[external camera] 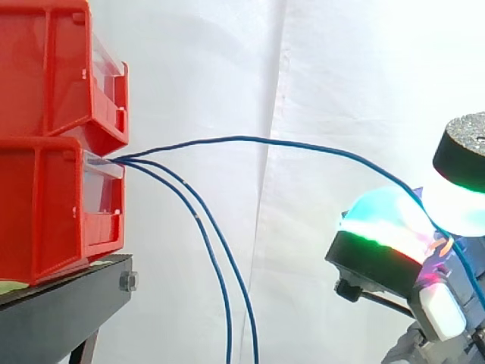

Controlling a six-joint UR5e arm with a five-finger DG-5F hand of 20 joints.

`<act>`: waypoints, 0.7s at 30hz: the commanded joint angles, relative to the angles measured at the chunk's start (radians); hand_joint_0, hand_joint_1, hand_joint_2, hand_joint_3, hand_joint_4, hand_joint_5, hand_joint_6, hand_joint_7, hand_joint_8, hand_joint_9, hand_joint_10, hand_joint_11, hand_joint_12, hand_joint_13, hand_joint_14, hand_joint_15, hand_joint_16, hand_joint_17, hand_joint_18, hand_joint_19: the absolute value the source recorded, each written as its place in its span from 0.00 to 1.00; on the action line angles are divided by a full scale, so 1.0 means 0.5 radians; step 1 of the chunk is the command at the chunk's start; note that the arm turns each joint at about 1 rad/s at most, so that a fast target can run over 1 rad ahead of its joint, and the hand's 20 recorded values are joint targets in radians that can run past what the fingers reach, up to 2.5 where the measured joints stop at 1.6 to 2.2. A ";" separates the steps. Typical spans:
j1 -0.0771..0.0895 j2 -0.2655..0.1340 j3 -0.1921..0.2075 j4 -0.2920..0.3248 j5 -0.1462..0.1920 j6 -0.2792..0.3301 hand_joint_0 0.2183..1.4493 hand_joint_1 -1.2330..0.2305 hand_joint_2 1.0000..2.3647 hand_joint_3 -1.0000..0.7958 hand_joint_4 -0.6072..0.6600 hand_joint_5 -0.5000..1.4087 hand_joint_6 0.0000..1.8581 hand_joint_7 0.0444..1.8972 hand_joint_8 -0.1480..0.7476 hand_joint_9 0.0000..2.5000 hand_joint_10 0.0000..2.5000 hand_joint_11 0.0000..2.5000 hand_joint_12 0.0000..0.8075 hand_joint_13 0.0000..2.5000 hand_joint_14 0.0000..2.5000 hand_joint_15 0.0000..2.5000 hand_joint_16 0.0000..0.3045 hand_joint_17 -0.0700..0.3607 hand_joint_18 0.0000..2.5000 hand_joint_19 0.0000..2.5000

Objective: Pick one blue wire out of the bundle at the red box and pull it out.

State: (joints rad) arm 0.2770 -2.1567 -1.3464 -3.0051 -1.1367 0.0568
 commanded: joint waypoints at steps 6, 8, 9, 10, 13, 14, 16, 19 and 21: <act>-0.002 0.000 -0.001 0.000 0.000 0.000 0.29 0.17 0.10 0.59 0.36 0.25 0.46 0.55 0.42 0.42 0.01 0.15 0.52 0.26 0.01 0.14 0.24 0.54 0.18 0.17; 0.001 0.000 0.002 0.000 0.000 0.000 0.29 0.17 0.10 0.59 0.36 0.25 0.46 0.55 0.42 0.42 0.01 0.15 0.52 0.26 0.01 0.14 0.23 0.54 0.18 0.17; 0.001 0.000 -0.001 0.000 0.000 0.000 0.29 0.17 0.10 0.59 0.36 0.25 0.46 0.55 0.42 0.42 0.01 0.15 0.52 0.26 0.01 0.14 0.23 0.54 0.18 0.17; -0.002 0.000 -0.001 0.000 0.000 0.000 0.29 0.17 0.10 0.59 0.36 0.25 0.46 0.55 0.42 0.42 0.01 0.14 0.52 0.26 0.01 0.15 0.23 0.54 0.18 0.17; 0.001 0.000 -0.001 0.000 0.000 0.000 0.29 0.17 0.09 0.59 0.36 0.25 0.46 0.55 0.42 0.42 0.01 0.15 0.52 0.26 0.01 0.15 0.23 0.54 0.18 0.17; -0.002 0.000 -0.001 0.000 0.000 0.000 0.29 0.17 0.09 0.59 0.36 0.25 0.46 0.55 0.42 0.42 0.01 0.15 0.52 0.26 0.01 0.15 0.23 0.54 0.18 0.17; 0.001 0.000 -0.001 0.000 0.000 0.000 0.29 0.17 0.10 0.59 0.36 0.25 0.46 0.55 0.43 0.42 0.01 0.15 0.52 0.26 0.01 0.15 0.23 0.54 0.18 0.17; 0.001 0.000 -0.001 0.000 0.000 0.000 0.29 0.17 0.10 0.59 0.36 0.25 0.46 0.56 0.42 0.42 0.01 0.14 0.52 0.26 0.01 0.14 0.24 0.54 0.18 0.17; 0.001 0.000 -0.001 0.000 0.000 0.000 0.29 0.17 0.10 0.59 0.36 0.25 0.46 0.55 0.42 0.42 0.01 0.15 0.52 0.26 0.01 0.15 0.23 0.54 0.18 0.17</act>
State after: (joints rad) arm 0.2773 -2.1568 -1.3467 -3.0051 -1.1366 0.0568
